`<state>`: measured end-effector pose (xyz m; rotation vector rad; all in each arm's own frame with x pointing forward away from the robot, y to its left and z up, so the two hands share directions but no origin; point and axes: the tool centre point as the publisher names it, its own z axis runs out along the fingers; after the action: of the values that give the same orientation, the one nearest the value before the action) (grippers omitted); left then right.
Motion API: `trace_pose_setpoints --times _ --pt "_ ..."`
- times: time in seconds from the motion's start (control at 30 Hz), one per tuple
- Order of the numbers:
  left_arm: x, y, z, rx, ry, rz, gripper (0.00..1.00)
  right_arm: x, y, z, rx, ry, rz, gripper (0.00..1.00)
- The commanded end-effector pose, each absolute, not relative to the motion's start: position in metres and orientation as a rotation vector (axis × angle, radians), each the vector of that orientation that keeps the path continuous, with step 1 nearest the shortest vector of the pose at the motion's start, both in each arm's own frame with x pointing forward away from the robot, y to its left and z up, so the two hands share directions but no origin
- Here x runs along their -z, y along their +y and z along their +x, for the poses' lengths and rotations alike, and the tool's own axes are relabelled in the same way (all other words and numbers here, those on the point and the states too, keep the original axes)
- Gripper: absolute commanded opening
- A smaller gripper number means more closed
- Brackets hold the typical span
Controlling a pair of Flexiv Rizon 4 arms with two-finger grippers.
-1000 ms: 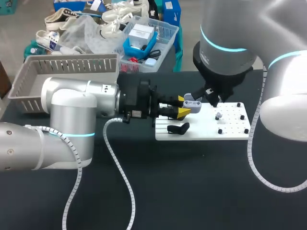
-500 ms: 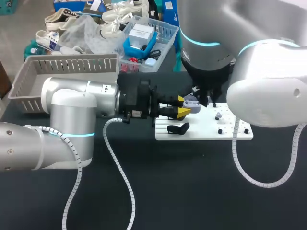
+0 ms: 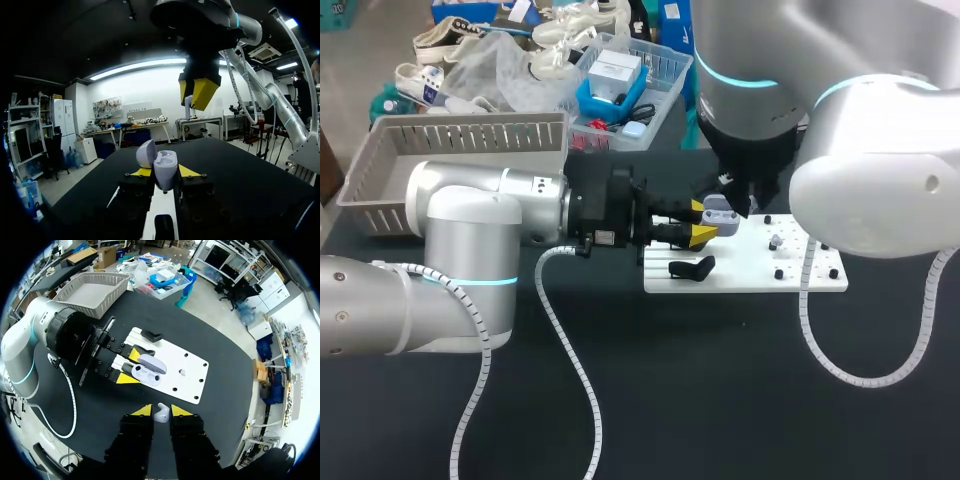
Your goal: Pick up each earbud case from the left stands, insert the matching earbuds, close the lid, and place the case in the box.
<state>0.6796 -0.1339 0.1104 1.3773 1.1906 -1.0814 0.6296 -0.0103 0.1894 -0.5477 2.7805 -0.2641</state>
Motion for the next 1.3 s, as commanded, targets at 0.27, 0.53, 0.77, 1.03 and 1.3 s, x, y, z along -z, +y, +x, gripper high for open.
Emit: trace_pose_setpoints --times 0.27,0.53,0.77,1.03,1.3 --pt "-0.110 -0.134 0.680 1.080 1.191 1.377 0.00 -0.190 -0.005 0.629 0.236 2.782 -0.525 0.00" --pt "-0.110 -0.134 0.680 1.080 1.191 1.377 0.00 -0.190 0.006 0.648 0.222 2.799 -0.338 0.00" --pt "-0.110 -0.134 0.680 1.080 1.191 1.377 0.00 -0.189 0.008 0.663 0.249 2.887 -0.123 0.00" --pt "-0.110 -0.134 0.680 1.080 1.191 1.377 0.00 -0.186 0.008 0.666 0.314 2.929 -0.050 0.00" --pt "-0.110 -0.134 0.680 1.080 1.191 1.377 0.00 -0.181 0.003 0.659 0.325 2.920 -0.019 0.00"
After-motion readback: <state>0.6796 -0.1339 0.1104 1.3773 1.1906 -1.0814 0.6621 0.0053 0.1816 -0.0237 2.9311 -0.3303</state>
